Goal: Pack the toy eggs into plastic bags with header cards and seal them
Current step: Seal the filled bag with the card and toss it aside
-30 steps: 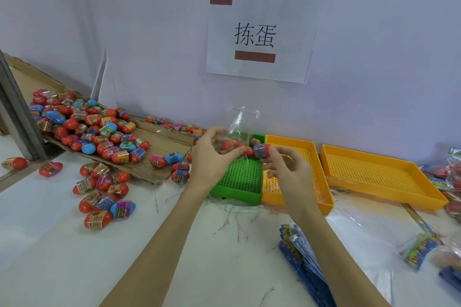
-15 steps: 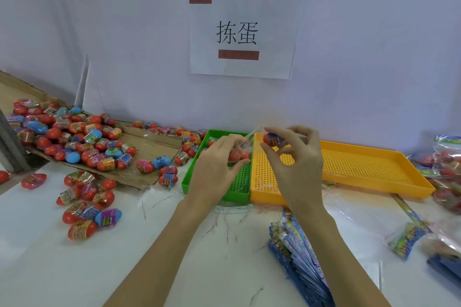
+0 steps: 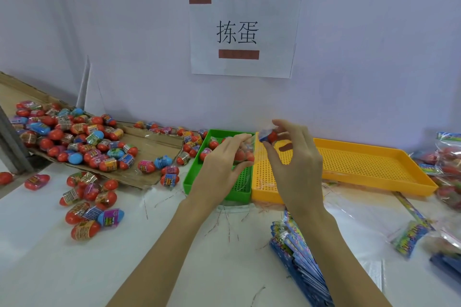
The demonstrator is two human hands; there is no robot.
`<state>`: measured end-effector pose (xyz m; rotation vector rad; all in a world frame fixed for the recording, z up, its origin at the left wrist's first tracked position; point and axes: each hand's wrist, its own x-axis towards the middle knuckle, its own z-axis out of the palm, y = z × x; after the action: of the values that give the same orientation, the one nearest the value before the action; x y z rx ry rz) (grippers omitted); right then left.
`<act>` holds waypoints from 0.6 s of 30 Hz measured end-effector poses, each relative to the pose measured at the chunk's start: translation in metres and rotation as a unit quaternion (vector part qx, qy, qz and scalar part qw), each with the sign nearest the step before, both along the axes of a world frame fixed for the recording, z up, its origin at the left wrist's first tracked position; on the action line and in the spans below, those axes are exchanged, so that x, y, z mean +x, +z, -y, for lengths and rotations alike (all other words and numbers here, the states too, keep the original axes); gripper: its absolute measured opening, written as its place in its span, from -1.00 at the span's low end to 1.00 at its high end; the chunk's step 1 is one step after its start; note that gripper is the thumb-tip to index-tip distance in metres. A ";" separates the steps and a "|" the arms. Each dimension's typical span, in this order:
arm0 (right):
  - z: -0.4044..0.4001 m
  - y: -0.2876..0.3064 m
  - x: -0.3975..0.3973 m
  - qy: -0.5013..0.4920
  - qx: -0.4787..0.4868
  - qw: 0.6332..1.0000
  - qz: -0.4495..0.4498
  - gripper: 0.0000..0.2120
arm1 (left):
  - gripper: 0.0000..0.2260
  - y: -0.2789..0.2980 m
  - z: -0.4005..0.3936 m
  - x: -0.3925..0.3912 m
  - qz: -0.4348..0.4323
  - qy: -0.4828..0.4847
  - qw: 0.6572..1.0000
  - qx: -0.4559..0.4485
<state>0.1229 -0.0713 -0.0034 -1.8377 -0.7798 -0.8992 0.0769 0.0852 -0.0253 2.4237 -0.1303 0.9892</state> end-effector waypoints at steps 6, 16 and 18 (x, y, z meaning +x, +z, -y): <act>0.001 0.002 0.001 0.043 0.011 0.999 -0.025 -0.73 | -0.48 -0.003 -0.001 0.002 -0.015 -0.012 1.000 0.007; 0.003 -0.005 0.005 0.151 -0.041 0.981 -0.112 -0.91 | -0.56 -0.002 0.001 0.001 -0.021 -0.038 0.999 0.001; 0.002 -0.006 0.005 0.155 -0.062 0.980 -0.113 -0.90 | -0.57 -0.002 0.001 0.002 -0.024 -0.045 0.998 -0.025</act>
<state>0.1274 -0.0730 -0.0095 -1.8214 -0.9620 -0.4433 0.0785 0.0843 -0.0276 2.3728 -0.1928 0.8836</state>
